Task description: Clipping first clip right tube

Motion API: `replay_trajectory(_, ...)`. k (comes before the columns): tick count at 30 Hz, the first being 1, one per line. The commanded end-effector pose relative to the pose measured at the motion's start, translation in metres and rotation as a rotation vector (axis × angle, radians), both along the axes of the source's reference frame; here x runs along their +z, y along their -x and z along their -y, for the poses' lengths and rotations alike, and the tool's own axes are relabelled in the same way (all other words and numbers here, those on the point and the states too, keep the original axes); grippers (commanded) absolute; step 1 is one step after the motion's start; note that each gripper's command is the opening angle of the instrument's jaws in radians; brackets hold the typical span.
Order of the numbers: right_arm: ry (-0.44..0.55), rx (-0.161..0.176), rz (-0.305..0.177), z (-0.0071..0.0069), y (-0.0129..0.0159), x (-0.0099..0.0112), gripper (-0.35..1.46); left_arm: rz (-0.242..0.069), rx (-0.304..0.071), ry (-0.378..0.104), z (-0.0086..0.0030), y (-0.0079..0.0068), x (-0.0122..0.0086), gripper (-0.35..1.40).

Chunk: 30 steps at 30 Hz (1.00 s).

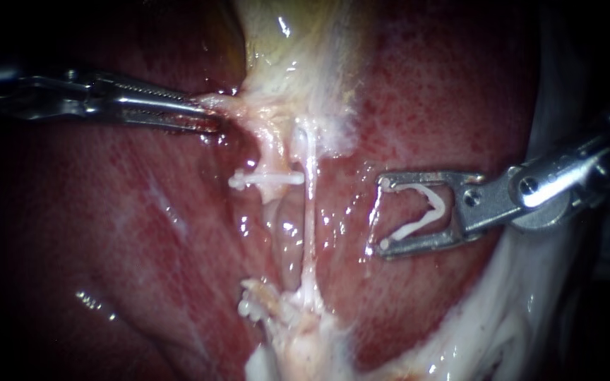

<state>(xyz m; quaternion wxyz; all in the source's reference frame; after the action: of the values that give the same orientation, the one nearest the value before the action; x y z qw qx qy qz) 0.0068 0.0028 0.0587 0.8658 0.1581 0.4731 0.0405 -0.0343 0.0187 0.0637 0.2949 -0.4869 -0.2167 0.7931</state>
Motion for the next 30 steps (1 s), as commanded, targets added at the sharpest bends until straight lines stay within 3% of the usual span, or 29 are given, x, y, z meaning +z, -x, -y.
replay_trajectory(1,0.0,0.0,0.0,0.0,0.0,0.0,0.5,0.0,0.001,-0.001,0.0,-0.0001,-0.0002,-0.35)
replay_trajectory(5,0.0,0.0,0.0,0.0,0.0,0.0,0.5,0.008,0.008,-0.012,-0.0007,-0.0012,-0.002,-0.35)
replay_trajectory(8,0.0,0.0,0.0,0.0,0.0,0.0,0.5,-0.004,-0.01,-0.02,-0.0017,-0.0025,-0.0043,-0.35)
replay_trajectory(13,0.0,-0.002,0.002,0.0001,0.0,0.0,0.5,0.005,-0.03,0.005,-0.0027,-0.0044,-0.0071,-0.35)
replay_trajectory(18,0.0,0.004,-0.004,0.0001,-0.0004,0.0,0.5,0.007,-0.03,0.008,-0.0027,-0.0047,-0.0079,-0.35)
replay_trajectory(22,-0.04,-0.012,-0.04,0.0004,-0.0013,0.0004,0.5,0.007,-0.03,0.008,-0.0026,-0.0047,-0.0079,-0.35)
replay_trajectory(26,-0.109,0.017,-0.056,0.0014,-0.003,0.0013,0.49,0.007,-0.03,0.008,-0.0026,-0.0046,-0.0079,-0.35)
replay_trajectory(30,-0.158,0.019,-0.061,0.0027,-0.0048,0.0026,0.49,0.007,-0.03,0.008,-0.0026,-0.0046,-0.0079,-0.35)
